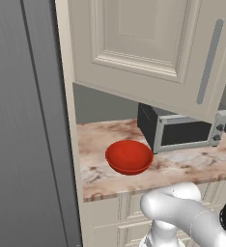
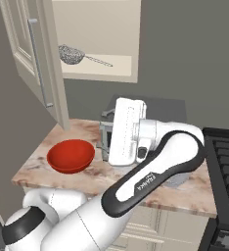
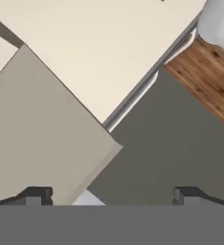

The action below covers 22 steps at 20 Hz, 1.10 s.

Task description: Open the cabinet and setup a tea strainer by placing it in the bowl upright.

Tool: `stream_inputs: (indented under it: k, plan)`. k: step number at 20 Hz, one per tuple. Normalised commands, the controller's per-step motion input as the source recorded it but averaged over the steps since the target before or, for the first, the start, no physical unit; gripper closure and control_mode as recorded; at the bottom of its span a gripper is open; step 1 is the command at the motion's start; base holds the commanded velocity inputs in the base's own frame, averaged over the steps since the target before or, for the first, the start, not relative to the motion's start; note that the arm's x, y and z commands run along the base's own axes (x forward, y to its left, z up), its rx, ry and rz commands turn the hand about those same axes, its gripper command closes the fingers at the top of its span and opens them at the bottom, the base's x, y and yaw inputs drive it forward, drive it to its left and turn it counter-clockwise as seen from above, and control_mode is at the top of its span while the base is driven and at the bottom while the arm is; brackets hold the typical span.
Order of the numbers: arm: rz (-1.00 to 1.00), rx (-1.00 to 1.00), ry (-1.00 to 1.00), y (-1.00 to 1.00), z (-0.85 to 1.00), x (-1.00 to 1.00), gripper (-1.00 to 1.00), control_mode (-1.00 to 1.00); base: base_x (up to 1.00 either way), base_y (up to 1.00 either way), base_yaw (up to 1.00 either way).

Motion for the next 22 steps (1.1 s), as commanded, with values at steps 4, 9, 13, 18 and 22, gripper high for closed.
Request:
stream_inputs:
  k: [4, 9, 13, 18, 22]
  plan:
    - [0.21, 0.25, -0.02, 0.00, 0.16, 0.01, -1.00, -1.00, 0.00, 0.00, 0.00]
    - [0.12, 0.13, -0.02, 0.04, 0.17, 0.13, -1.00, -1.00, 0.00, 0.00, 0.00]
    - [0.07, -0.03, -0.05, 0.28, 0.00, 0.30, -1.00, -1.00, 0.00, 0.00, 0.00]
    - [0.00, -0.05, -0.03, 0.07, 0.00, 0.47, -1.00, -1.00, 0.00, 0.00, 0.00]
    - [0.00, -0.01, 0.00, 0.04, 0.00, 0.56, -1.00, -1.00, 0.00, 0.00, 0.00]
